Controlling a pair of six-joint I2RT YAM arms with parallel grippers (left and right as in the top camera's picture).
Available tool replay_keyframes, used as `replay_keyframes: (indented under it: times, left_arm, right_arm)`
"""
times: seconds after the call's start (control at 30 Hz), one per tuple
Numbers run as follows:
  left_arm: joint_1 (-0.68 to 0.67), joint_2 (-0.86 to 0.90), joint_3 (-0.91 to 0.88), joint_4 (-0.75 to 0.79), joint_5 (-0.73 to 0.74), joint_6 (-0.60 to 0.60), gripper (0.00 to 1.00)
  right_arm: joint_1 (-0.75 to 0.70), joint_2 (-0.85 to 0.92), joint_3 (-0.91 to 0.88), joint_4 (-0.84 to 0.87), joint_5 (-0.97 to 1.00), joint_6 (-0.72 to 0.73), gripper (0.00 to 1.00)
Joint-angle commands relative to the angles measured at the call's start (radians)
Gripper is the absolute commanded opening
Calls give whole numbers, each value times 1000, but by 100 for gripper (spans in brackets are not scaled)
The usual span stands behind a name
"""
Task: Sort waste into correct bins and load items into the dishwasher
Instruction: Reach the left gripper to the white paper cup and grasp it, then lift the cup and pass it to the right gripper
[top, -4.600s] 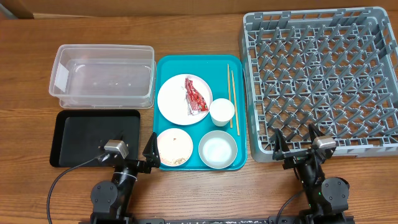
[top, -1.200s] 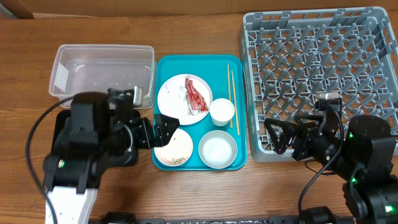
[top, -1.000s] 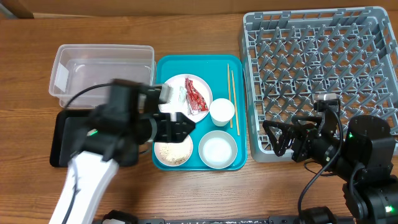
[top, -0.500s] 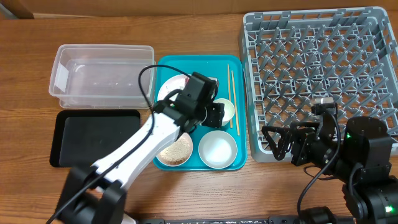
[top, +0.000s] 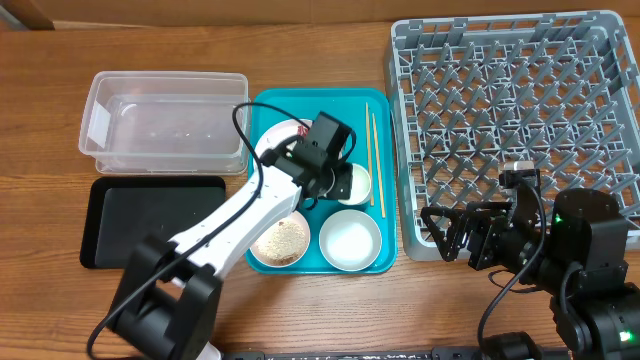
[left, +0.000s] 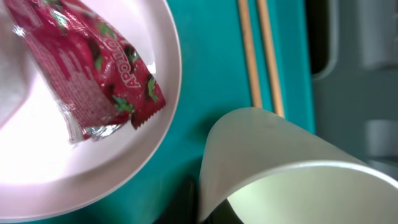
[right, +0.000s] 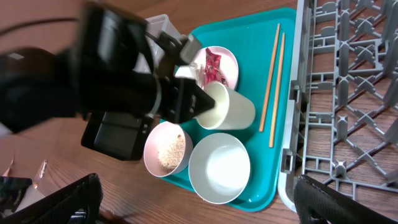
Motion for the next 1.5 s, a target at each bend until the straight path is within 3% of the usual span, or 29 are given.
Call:
replay_keyframes:
  times: [0.0, 0.07, 0.13, 0.33, 0.43, 0.5, 0.83, 0.93, 1.17, 1.47]
  left_arm:
    - [24, -113, 116, -68, -10, -12, 4]
    - [50, -147, 144, -108, 64, -10, 4]
    - [97, -179, 154, -121, 236, 16, 4]
    - [281, -205, 152, -130, 1016, 192, 4]
    - [338, -203, 151, -141, 1359, 293, 4]
    - [348, -203, 151, -141, 1498, 311, 4]
    - [276, -203, 151, -162, 1498, 298, 4]
    - [272, -203, 151, -163, 1474, 297, 4]
    - [269, -203, 151, -163, 1362, 296, 4]
    - [210, -203, 151, -135, 1178, 246, 4]
  right_arm:
    - [-6, -5, 26, 2, -6, 5, 100]
    - [-6, -5, 26, 3, -6, 4, 100]
    - [-6, -5, 26, 6, -5, 4, 100]
    - [-6, -5, 26, 74, -19, -3, 100]
    - [-6, -1, 26, 145, -163, -88, 100]
    - [-6, 14, 26, 210, -300, -129, 100]
    - [-6, 166, 26, 439, -705, -125, 100]
    - [-5, 193, 26, 473, -816, -120, 92]
    - [-4, 196, 26, 473, -817, -110, 77]
    - [-4, 197, 26, 467, -746, -71, 78]
